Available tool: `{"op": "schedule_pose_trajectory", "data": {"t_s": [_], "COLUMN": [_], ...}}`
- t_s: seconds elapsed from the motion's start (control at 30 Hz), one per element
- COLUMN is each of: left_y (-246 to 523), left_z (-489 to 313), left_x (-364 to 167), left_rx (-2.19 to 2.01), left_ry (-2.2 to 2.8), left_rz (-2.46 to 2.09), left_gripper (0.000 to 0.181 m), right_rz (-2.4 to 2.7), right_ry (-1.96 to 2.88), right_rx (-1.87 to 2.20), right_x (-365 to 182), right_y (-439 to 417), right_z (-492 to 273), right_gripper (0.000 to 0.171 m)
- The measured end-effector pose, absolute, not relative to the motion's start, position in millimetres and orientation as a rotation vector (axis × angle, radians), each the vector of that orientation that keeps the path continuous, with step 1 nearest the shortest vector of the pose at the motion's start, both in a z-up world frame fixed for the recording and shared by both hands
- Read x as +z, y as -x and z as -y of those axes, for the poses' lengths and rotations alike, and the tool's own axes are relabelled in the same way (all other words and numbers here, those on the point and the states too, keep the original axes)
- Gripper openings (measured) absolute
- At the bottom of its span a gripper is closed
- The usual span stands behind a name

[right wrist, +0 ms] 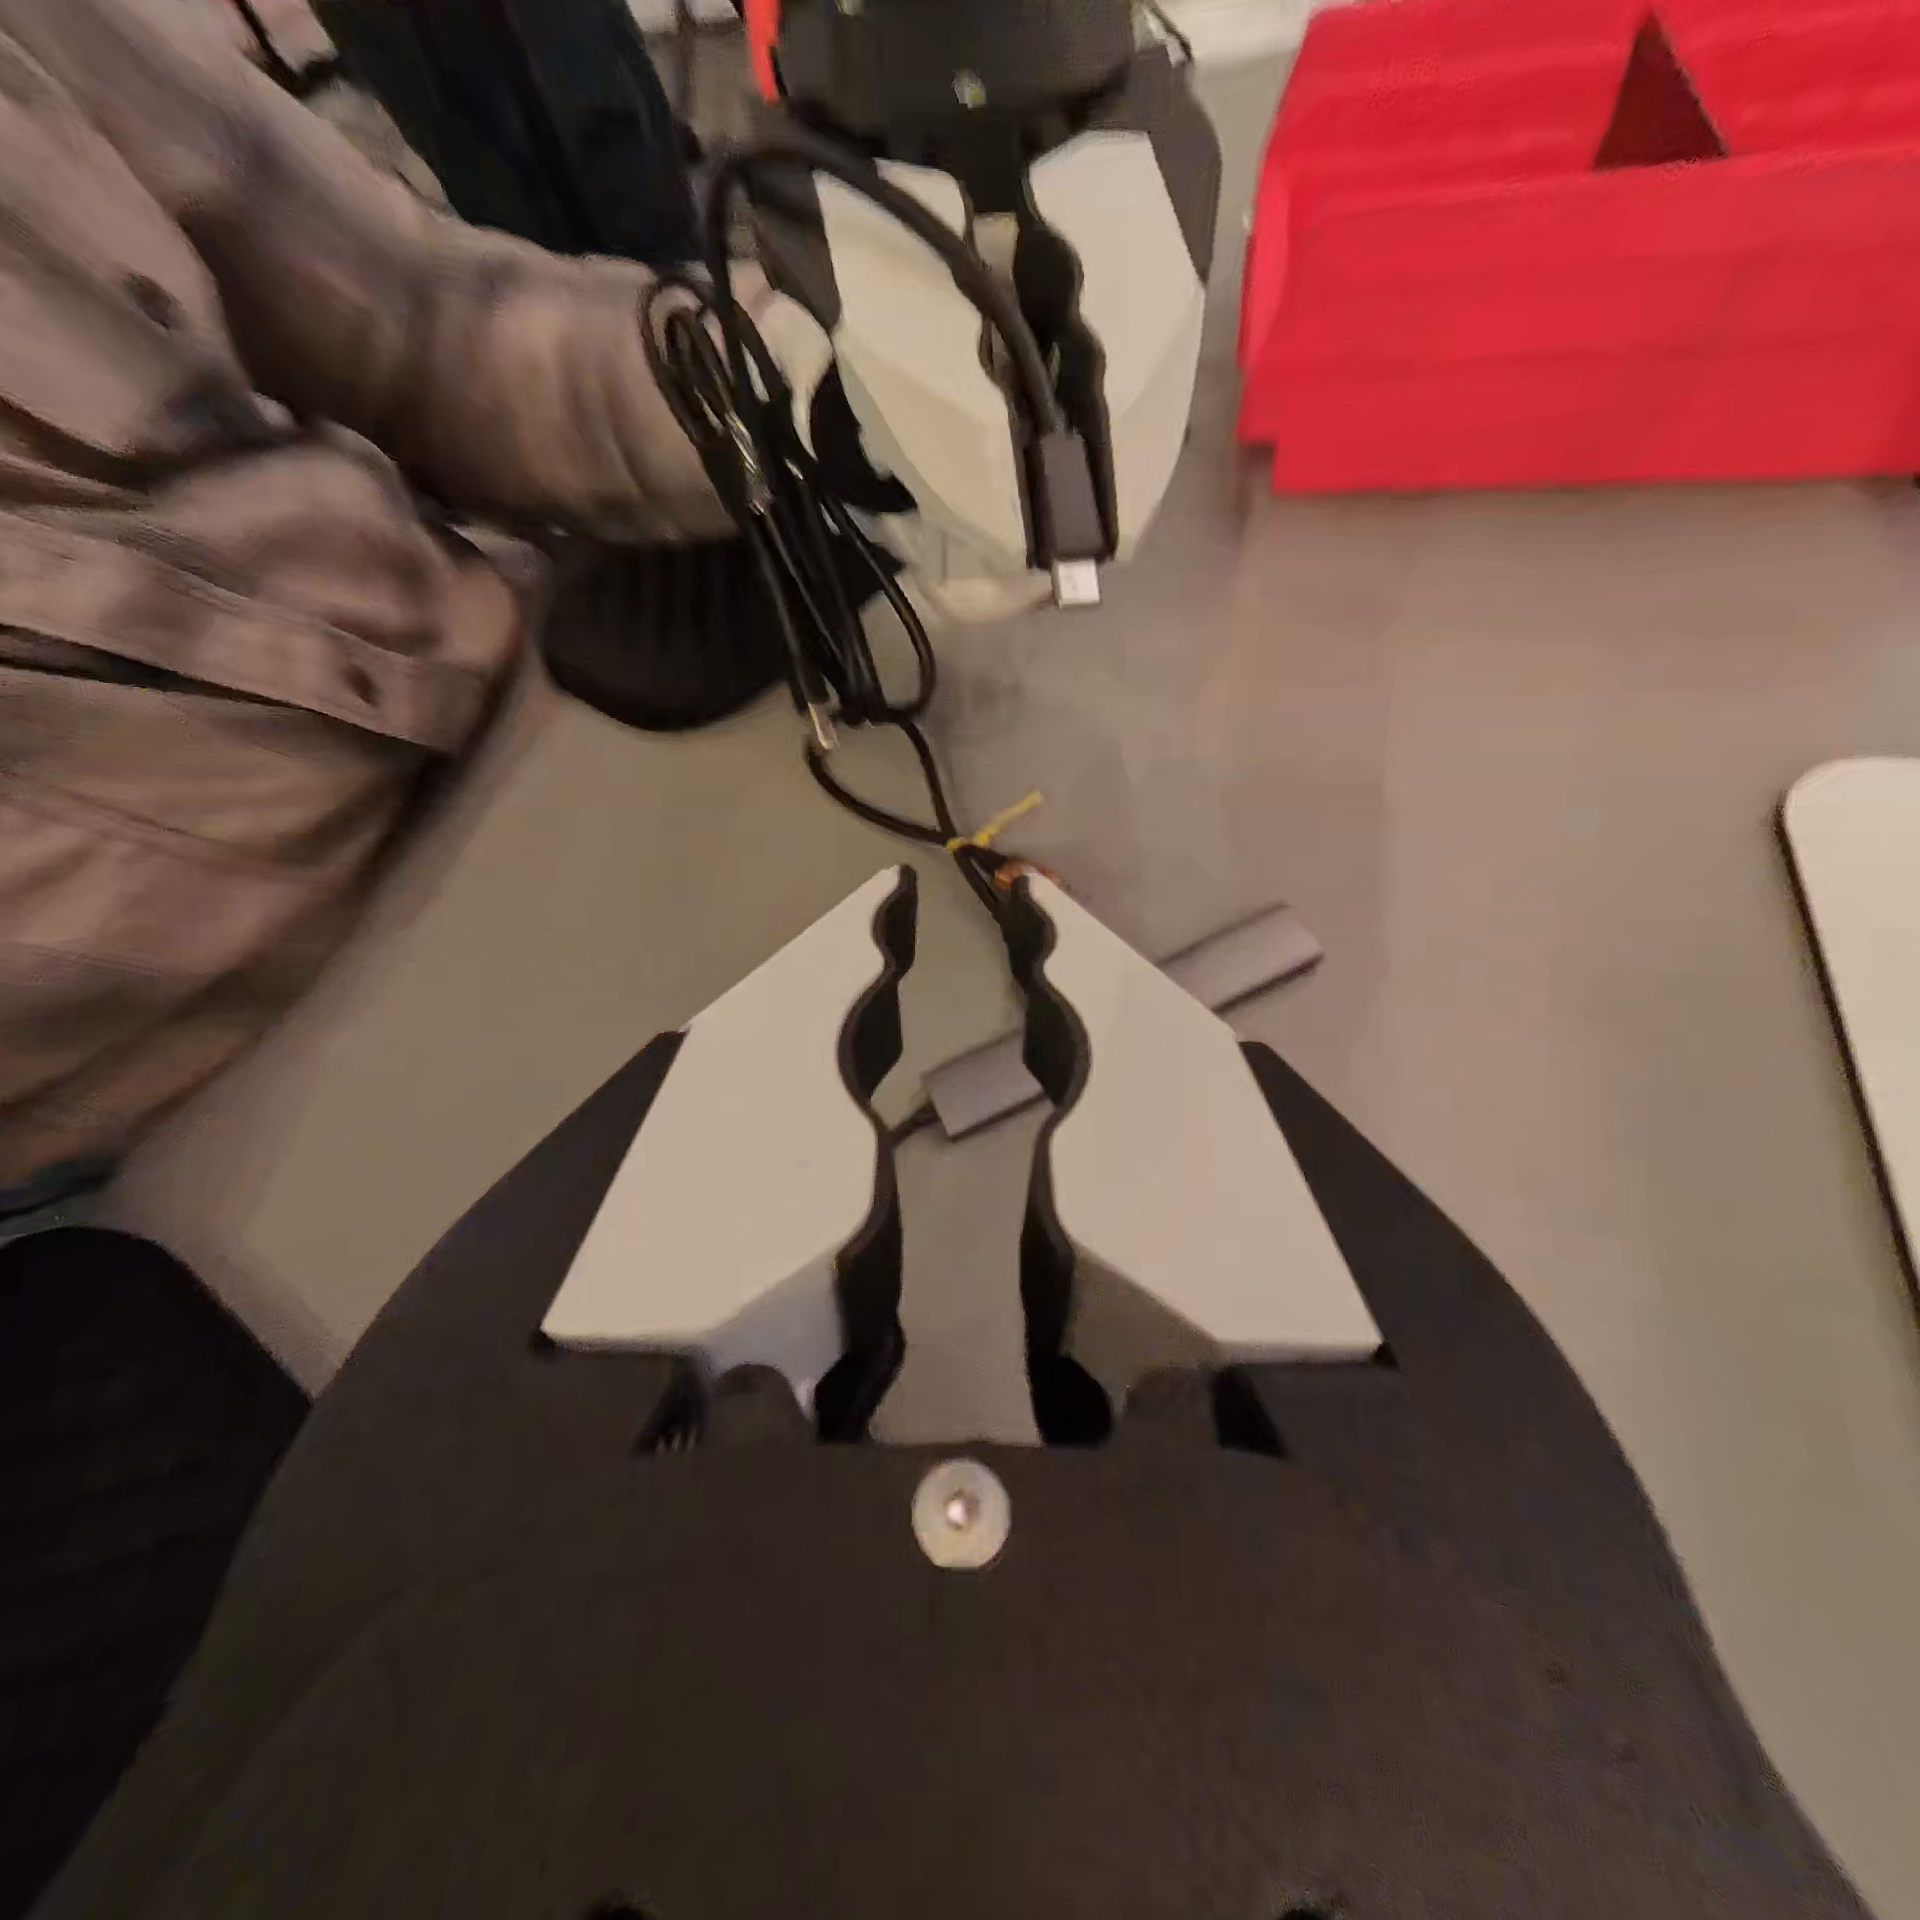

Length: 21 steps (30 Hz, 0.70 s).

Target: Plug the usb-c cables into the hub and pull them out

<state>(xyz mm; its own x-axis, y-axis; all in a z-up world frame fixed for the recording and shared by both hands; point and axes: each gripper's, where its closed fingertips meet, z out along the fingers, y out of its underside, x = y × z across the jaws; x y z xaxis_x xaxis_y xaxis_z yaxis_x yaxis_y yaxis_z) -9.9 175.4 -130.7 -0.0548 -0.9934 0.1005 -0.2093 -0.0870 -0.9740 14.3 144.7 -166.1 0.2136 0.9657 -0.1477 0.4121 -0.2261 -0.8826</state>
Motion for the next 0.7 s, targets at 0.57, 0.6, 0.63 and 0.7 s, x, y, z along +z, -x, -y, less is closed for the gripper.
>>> {"op": "schedule_pose_trajectory", "data": {"t_s": [0.57, 0.6, 0.63, 0.7], "left_y": [20, 20, 21, 24], "left_z": [-194, -193, -194, -196], "left_x": [-147, -147, -148, -146], "left_rx": [-1.072, -1.071, -1.060, -1.042], "left_ry": [1.512, 1.512, 1.513, 1.508], "left_rz": [-1.340, -1.336, -1.336, -1.327], "left_gripper": [0.013, 0.013, 0.013, 0.013], "right_rz": [1.086, 1.074, 1.051, 1.013], "right_ry": [2.304, 2.300, 2.299, 2.274], "right_rx": [0.290, 0.304, 0.335, 0.389], "right_x": [-265, -265, -264, -261], "right_y": [-13, -11, -11, -10], "right_z": [-150, -151, -152, -154], "right_gripper": [0.024, 0.023, 0.022, 0.020]}}
